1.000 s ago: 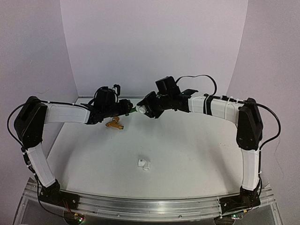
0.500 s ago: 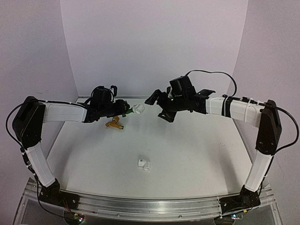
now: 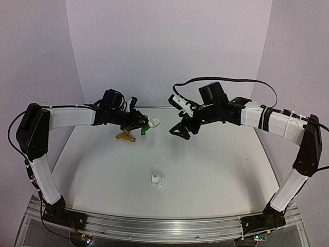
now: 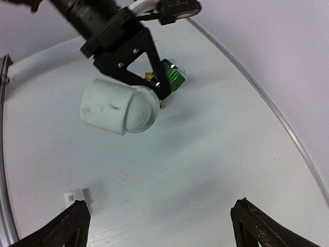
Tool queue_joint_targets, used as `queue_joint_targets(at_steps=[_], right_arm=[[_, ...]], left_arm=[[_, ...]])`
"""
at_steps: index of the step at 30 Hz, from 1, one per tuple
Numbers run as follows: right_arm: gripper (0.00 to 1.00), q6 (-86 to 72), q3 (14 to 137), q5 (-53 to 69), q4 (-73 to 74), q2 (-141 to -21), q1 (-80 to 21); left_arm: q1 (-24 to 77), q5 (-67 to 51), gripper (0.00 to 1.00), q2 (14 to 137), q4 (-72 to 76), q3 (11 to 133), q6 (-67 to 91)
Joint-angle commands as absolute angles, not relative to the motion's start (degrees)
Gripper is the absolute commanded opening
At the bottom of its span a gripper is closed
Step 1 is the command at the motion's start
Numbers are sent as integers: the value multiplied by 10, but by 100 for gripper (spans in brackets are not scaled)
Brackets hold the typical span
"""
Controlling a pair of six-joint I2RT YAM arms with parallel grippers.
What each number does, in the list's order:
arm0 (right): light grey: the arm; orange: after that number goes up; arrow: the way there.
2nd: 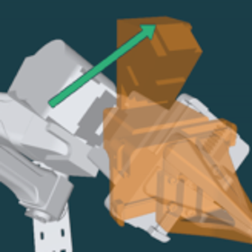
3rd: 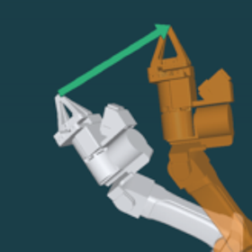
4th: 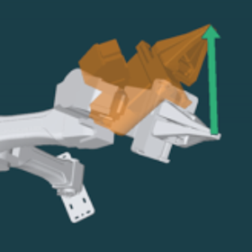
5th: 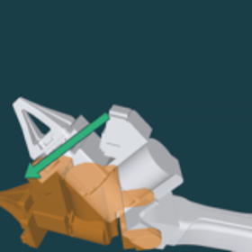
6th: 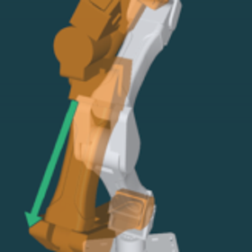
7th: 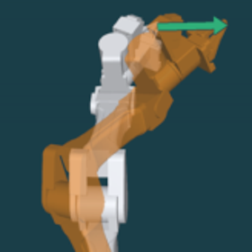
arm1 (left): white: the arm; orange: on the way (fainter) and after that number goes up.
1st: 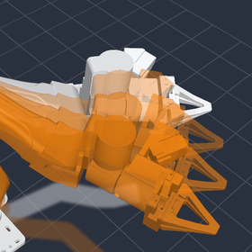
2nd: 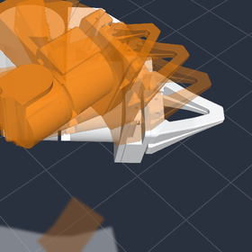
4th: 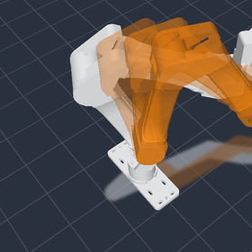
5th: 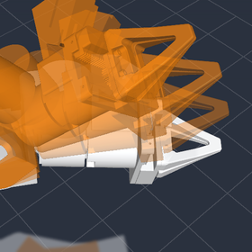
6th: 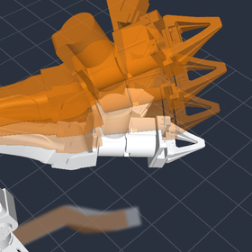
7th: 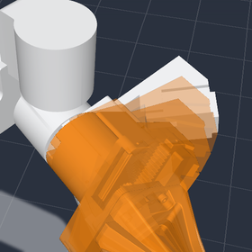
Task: Install the water faucets
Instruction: Screw the water faucet onto the adaptor.
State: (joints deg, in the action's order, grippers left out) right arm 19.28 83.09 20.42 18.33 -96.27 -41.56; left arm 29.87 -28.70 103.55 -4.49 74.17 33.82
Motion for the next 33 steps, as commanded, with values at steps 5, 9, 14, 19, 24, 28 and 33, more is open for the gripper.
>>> queue_joint_targets(at_steps=[5, 9, 14, 19, 24, 28, 33], right_arm=[[93, 551, 912, 324, 297, -1001, -418], [90, 597, 933, 379, 304, -1021, -422], [87, 604, 968, 340, 306, -1067, -440], [85, 591, 996, 271, 303, -1101, -460], [80, 555, 1023, 216, 301, -1131, -472], [74, 551, 1026, 191, 294, -1143, -477], [63, 547, 1031, 173, 283, -1150, -480]], left_arm=[[306, -353, 0, 1043, -107, 771, 310], [311, -349, 0, 1048, -116, 778, 308], [316, -339, 0, 1055, -124, 795, 304], [319, -325, 0, 1065, -136, 813, 298], [321, -319, 0, 1080, -147, 831, 291], [324, -318, 0, 1090, -157, 846, 286], [324, -316, 0, 1100, -166, 859, 281]])
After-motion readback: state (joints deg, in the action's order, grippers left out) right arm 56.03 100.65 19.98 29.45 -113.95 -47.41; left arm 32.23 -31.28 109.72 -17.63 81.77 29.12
